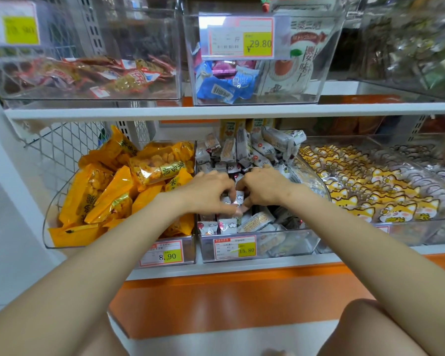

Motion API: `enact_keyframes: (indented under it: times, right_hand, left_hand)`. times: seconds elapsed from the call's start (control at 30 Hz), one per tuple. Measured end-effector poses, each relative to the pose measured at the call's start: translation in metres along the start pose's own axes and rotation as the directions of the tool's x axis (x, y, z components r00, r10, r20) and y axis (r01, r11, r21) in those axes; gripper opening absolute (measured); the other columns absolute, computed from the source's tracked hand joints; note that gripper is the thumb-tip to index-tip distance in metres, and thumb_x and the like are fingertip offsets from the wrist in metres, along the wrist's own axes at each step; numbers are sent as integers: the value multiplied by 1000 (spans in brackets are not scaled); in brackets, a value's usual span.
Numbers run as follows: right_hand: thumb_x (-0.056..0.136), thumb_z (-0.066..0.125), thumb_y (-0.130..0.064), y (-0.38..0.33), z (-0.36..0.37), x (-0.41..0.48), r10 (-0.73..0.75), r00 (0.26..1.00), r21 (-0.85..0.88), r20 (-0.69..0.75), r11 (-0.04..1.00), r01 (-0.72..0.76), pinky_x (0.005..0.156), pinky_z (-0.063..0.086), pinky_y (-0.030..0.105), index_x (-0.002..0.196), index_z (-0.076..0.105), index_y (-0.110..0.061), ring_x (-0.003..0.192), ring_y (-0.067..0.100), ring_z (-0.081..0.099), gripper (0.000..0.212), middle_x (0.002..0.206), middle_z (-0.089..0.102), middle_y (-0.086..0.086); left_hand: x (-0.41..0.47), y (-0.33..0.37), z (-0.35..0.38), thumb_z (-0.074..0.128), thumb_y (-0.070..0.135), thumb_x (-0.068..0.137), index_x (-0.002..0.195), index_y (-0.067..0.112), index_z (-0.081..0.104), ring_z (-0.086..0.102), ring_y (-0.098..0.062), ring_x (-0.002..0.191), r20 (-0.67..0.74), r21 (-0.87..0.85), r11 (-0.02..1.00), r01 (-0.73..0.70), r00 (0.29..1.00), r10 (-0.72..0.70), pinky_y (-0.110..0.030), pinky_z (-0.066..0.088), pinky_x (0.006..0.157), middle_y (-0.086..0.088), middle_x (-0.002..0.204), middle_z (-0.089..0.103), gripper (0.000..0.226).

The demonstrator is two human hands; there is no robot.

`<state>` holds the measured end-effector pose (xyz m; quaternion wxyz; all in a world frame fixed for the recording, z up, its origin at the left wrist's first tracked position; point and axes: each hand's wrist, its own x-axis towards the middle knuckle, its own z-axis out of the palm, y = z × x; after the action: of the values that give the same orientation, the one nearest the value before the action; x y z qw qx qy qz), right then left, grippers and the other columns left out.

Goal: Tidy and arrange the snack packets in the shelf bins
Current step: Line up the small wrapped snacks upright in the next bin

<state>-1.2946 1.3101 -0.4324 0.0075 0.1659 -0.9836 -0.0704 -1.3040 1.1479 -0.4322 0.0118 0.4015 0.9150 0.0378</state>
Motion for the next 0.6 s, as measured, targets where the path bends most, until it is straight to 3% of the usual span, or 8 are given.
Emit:
enact_keyframes:
  times: [0.07,0.23,0.3,0.4,0.5,0.6]
  right_hand:
    - [81,67,-45,3,0,-3,-12,1000,-4,4,1000,12,98,30,34,121,59,-26,114,21,52,45,114,64,0]
    - [85,65,-37,10,-10,-16,-19,992,28,-128,999,22,98,32,32,115,64,-25,113,21,51,32,112,65,1]
    - [83,69,-27,18,-19,-28,-15,971,191,-239,980,62,91,39,31,103,69,-20,103,18,52,21,99,65,-1]
    - [81,71,-17,22,-22,-48,-131,974,363,-187,912,192,85,41,31,90,72,-25,88,9,50,13,84,63,-13]
    - [83,68,-19,22,-10,-60,-230,970,131,-74,962,238,79,22,24,97,70,-32,88,-1,40,20,91,59,-23]
    - [83,66,-14,33,-1,-69,-210,969,36,-129,976,216,74,17,25,103,68,-34,93,4,46,29,103,64,-20]
  left_hand:
    - [7,2,1,63,57,78,110,20,51,38,-17,113,-38,-5,999,33,999,-33,-32,28,92,3,112,42,50]
    - [16,3,4,62,60,77,112,22,52,40,-14,97,106,45,999,29,994,-33,-32,29,81,6,95,49,52]
    - [17,0,4,62,59,77,115,24,53,38,-13,97,116,31,999,23,993,-26,-32,29,81,4,99,52,53]
    - [19,-1,4,62,57,78,119,24,51,38,-14,98,134,39,999,10,991,-15,-31,28,79,2,107,54,53]
    - [21,-2,4,63,57,78,121,25,49,40,-17,107,180,37,999,8,984,-15,-33,31,83,1,116,55,56]
    - [21,-4,3,63,55,79,123,25,49,40,-19,113,222,36,999,-2,975,-6,-37,36,93,0,121,53,56]
